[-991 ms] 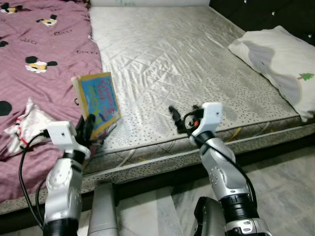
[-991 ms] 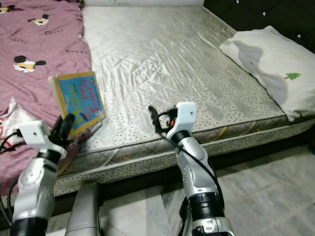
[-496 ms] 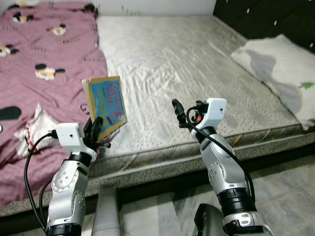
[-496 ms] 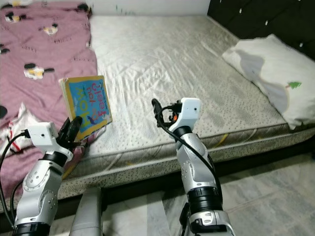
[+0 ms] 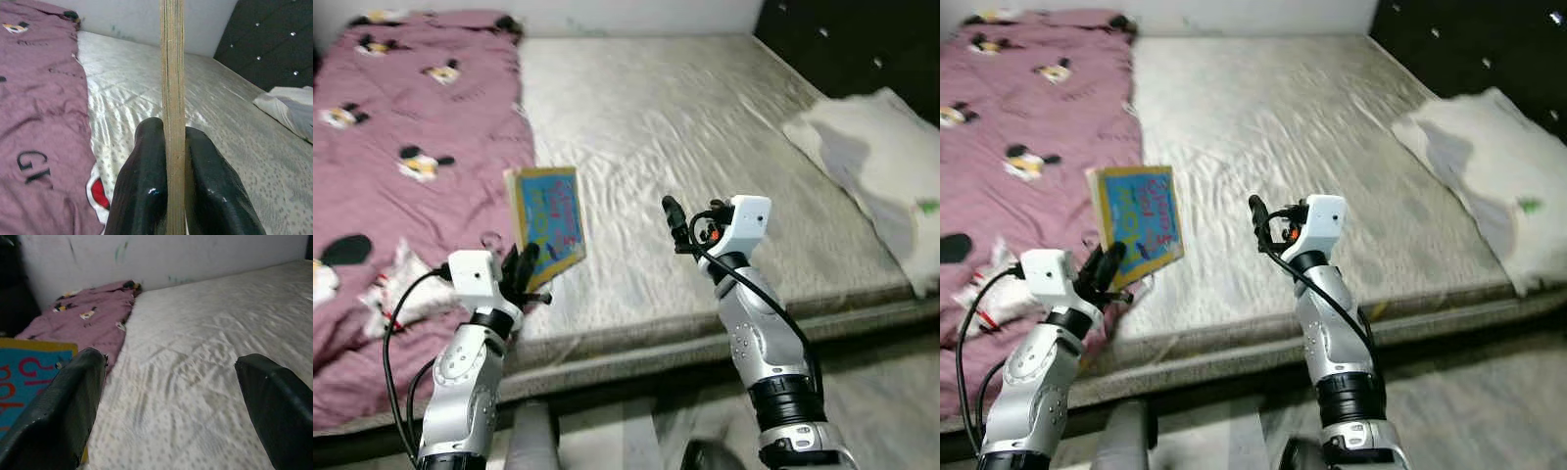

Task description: Clean up the room

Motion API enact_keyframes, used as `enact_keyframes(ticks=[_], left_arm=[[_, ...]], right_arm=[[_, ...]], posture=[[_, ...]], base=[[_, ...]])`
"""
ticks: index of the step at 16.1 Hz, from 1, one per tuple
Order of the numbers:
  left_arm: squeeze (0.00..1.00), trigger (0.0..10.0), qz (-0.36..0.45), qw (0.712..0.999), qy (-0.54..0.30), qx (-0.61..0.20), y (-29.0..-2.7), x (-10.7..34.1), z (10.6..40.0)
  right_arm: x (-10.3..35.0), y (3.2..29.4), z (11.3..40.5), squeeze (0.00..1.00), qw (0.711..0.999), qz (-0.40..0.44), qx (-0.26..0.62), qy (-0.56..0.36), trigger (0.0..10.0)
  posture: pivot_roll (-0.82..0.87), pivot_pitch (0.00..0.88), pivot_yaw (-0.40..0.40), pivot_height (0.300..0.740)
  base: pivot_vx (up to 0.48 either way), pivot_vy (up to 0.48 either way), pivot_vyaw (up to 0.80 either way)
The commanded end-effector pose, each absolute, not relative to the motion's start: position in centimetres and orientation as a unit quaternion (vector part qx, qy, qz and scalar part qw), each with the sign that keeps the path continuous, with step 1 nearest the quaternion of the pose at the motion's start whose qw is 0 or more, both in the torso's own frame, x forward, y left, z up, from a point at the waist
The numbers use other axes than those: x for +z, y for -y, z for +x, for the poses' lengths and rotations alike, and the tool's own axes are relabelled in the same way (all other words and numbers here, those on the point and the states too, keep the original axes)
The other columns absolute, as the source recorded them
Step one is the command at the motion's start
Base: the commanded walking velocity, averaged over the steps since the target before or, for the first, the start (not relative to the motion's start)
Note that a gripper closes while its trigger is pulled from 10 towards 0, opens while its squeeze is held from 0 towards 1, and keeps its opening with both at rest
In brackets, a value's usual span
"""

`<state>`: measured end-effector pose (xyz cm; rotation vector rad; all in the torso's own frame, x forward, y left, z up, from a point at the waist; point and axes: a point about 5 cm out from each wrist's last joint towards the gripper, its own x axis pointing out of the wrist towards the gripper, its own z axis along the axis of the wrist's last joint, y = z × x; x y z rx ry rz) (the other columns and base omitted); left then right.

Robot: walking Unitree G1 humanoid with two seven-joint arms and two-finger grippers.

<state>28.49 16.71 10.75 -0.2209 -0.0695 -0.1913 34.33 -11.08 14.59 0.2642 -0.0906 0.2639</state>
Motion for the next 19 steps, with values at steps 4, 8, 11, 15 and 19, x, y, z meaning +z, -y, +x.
enact_keyframes(ticks=[4,8,11,15,19], left_arm=[[0.0,0.0,-0.099,0.987,0.042,-0.123,-16.0,11.6,28.7],[0.0,0.0,-0.087,0.988,0.026,-0.122,-16.1,11.2,29.0],[0.0,10.0,-0.029,0.994,-0.008,-0.107,-16.6,10.5,30.0],[0.0,10.0,-0.005,0.997,-0.025,-0.077,-17.3,10.1,31.0],[0.0,10.0,0.044,0.995,-0.034,-0.083,-16.9,11.2,32.2]], right_arm=[[14.0,11.2,33.6,0.0,0.983,0.134,0.119,0.041,10.0],[13.7,11.7,33.7,0.0,0.984,0.144,0.096,0.033,10.0],[13.7,12.1,34.0,0.0,0.988,0.132,0.073,0.039,10.0],[12.9,12.4,34.3,0.0,0.99,0.129,0.058,0.025,10.0],[13.0,11.7,34.8,0.0,0.991,0.111,0.071,0.022,10.0]], posture=[[0.08,0.015,-0.02,0.74],[0.09,0.006,-0.019,0.74],[0.08,0.0,0.009,0.74],[0.08,0.0,0.015,0.74],[0.09,0.0,0.003,0.74]], base=[[0.0,0.0,0.0],[0.0,0.0,0.0],[0.0,0.0,0.0],[0.0,0.0,0.0],[0.0,0.0,0.0]])
